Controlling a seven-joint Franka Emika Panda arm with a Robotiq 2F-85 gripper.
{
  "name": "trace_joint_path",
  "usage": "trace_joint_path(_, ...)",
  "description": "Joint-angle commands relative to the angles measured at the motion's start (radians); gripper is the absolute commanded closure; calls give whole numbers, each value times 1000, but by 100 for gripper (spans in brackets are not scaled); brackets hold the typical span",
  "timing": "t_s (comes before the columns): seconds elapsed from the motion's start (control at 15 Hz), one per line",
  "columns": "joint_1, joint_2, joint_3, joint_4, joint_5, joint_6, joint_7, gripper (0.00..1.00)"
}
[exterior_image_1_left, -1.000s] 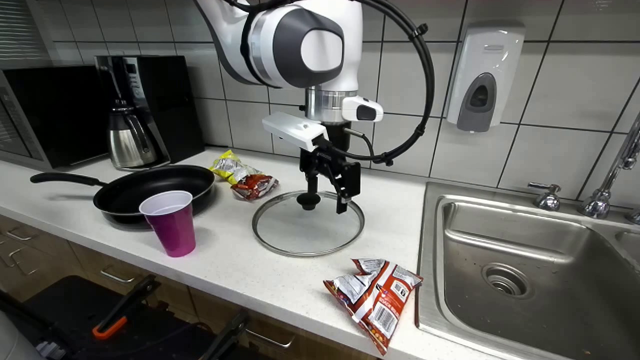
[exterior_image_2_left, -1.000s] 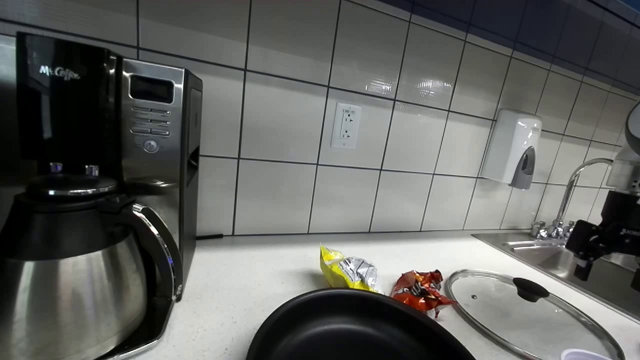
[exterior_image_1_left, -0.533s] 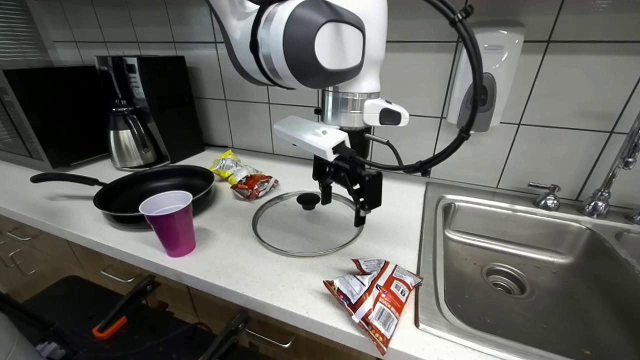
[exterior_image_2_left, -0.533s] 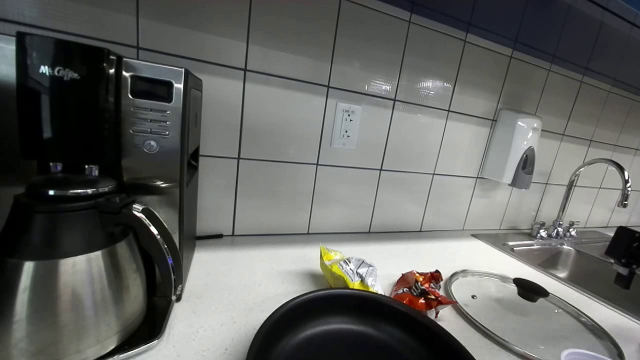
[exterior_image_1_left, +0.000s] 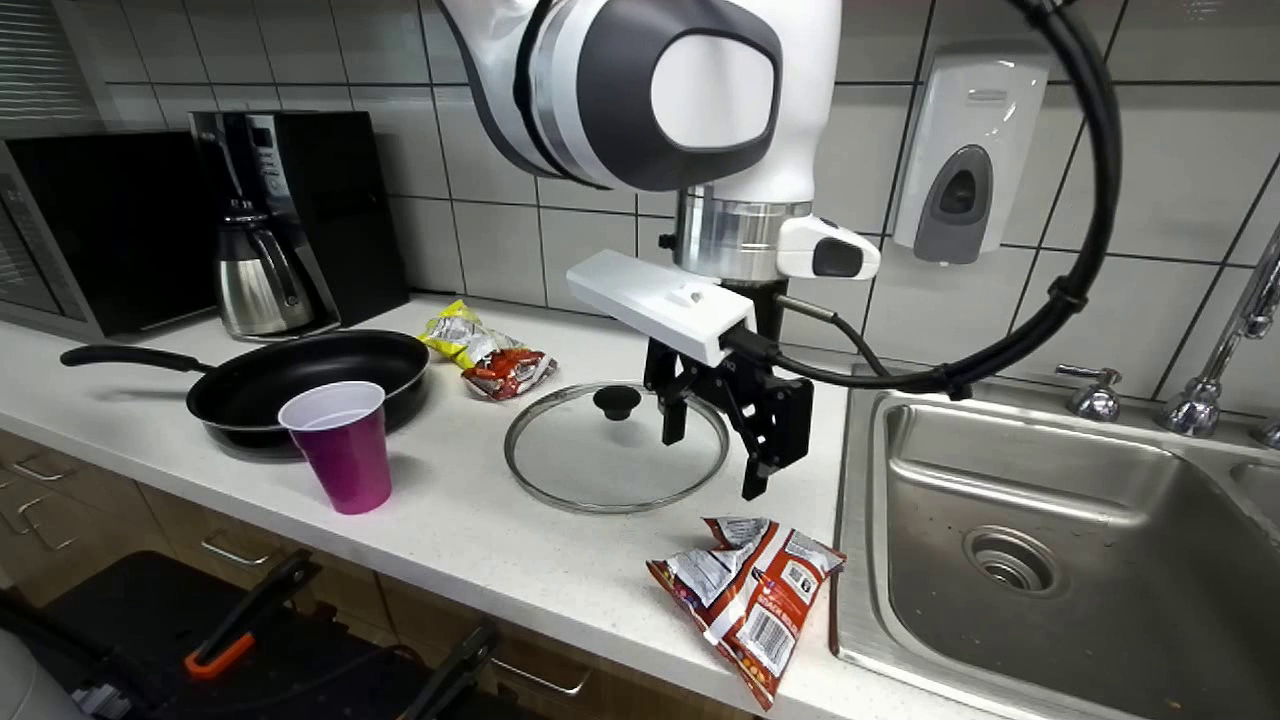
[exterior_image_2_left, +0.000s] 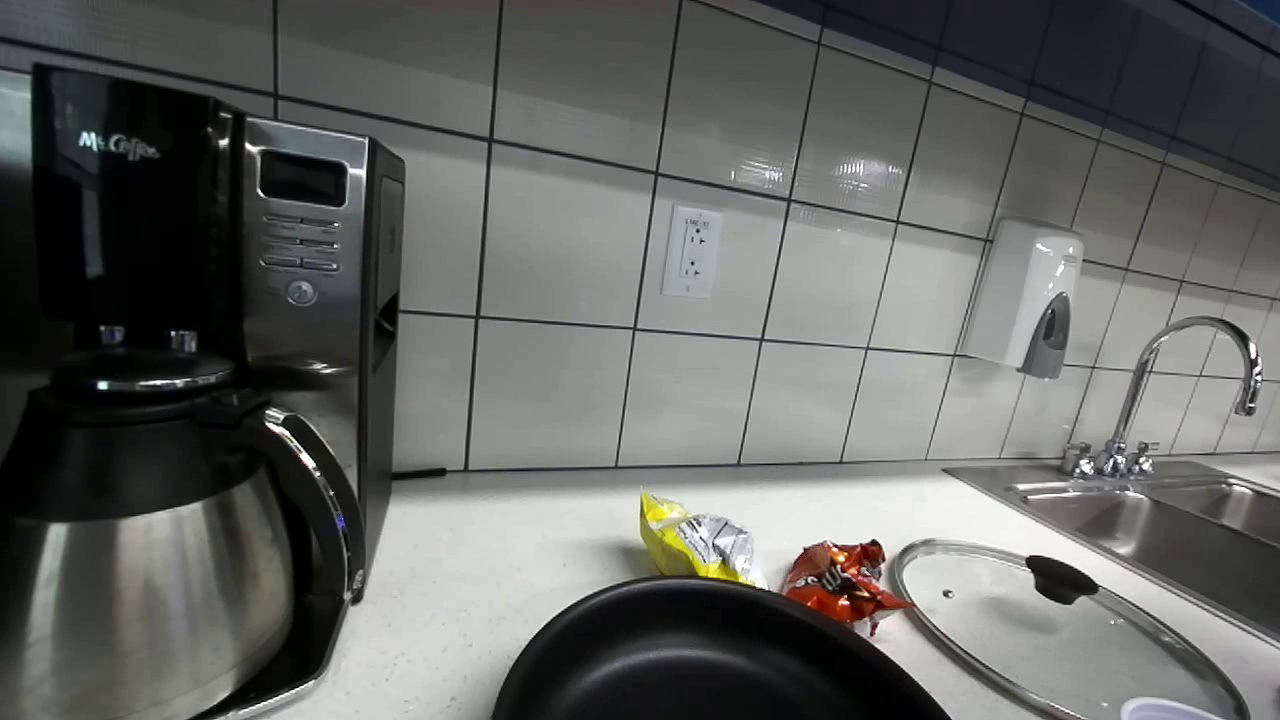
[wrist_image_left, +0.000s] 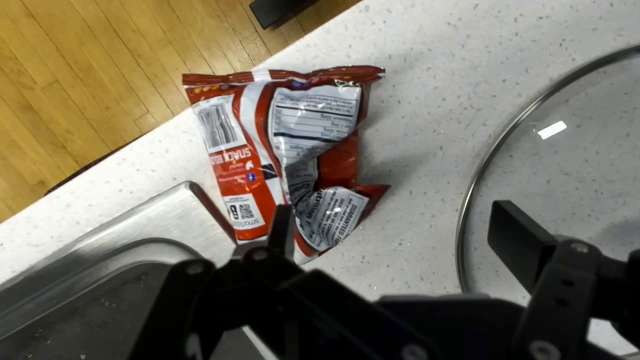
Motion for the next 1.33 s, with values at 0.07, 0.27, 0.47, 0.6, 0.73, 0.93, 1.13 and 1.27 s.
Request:
trace_joint_path(0.07,-38,-21,-12,-28,6,-12,-101,0)
trace_joint_path(0.27,-46,-1,-21,-23,7,-6,-116,0)
trace_joint_path(0.47,-53,33,-24,-15,26,14,-112,0)
trace_joint_path(0.6,-57,55,-22,-13,43,36,-103,0)
trace_joint_path(0.73,-61,78,-17,-10,79,66,-101,0)
trace_joint_path(0.93,-64,113,-9,1,135,112,-95,0)
trace_joint_path(1.13,-69,146,-2,11,167,132,-94,0)
trace_joint_path(1.27,-74,166,0,20,179,140,-92,0)
